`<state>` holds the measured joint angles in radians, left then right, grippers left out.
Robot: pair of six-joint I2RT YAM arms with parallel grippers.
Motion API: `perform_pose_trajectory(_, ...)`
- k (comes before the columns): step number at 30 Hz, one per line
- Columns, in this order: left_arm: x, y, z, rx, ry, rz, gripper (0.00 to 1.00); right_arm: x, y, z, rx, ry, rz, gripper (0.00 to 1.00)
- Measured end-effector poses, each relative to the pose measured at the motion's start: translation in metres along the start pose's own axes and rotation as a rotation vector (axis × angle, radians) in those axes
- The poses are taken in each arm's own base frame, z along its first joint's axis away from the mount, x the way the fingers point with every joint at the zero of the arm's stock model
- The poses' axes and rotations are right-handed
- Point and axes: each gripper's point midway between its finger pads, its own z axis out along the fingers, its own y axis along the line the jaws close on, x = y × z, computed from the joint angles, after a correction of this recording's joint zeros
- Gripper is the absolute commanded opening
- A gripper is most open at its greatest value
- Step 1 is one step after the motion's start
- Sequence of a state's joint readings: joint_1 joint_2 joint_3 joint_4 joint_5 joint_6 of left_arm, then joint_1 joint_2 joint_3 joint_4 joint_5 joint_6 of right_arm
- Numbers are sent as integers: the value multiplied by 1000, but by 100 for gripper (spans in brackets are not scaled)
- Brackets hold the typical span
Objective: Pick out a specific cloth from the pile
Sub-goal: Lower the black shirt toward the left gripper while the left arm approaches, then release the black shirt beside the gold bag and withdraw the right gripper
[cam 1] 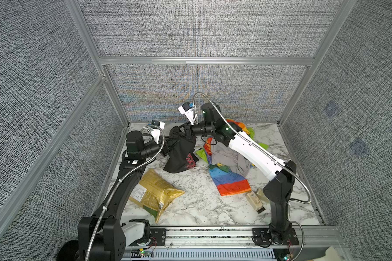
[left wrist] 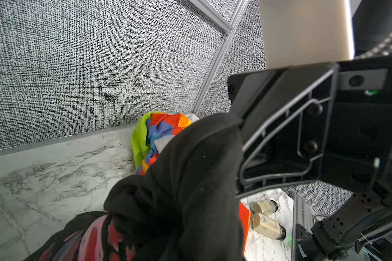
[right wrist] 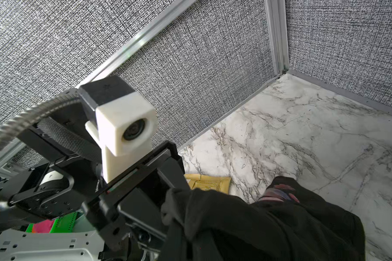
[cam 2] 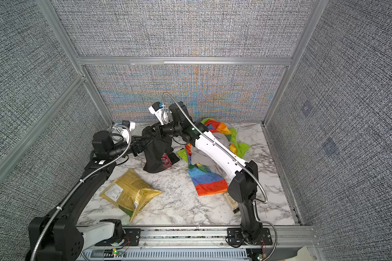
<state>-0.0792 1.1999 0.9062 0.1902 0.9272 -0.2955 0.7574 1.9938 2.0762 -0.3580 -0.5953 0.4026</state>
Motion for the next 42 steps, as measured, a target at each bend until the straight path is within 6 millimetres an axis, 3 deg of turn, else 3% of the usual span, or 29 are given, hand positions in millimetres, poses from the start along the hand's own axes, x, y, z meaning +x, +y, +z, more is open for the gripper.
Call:
perform_pose_trajectory(2, 0, 0, 0, 1, 1, -6, 0, 2, -4, 0, 18, 1, -1, 14)
perform_pose_trajectory(7, 0, 16, -1, -102, -4, -25, 0, 8, -13, -15, 117, -12, 4, 66)
perform_pose_trajectory(10, -2, 33, -7, -219, -11, -23, 0, 11, -13, -39, 195, -38, -7, 81)
perform_pose_trajectory(14, -3, 50, -13, -321, -16, -20, 0, 13, -8, -78, 288, -86, -44, 93)
perform_pose_trajectory(19, -28, 63, -22, -453, -22, 6, 0, 32, -8, -124, 411, -107, -79, 96)
perform_pose_trajectory(26, -78, 81, -62, -738, -62, 94, 0, 64, -18, -180, 569, -108, -100, 96)
perform_pose_trajectory(35, -132, 93, -85, -858, -109, 145, 0, 95, -19, -206, 618, -96, -97, 98)
perform_pose_trajectory(42, -158, 87, -79, -816, -148, 160, 0, 115, -6, -220, 567, -131, -87, 98)
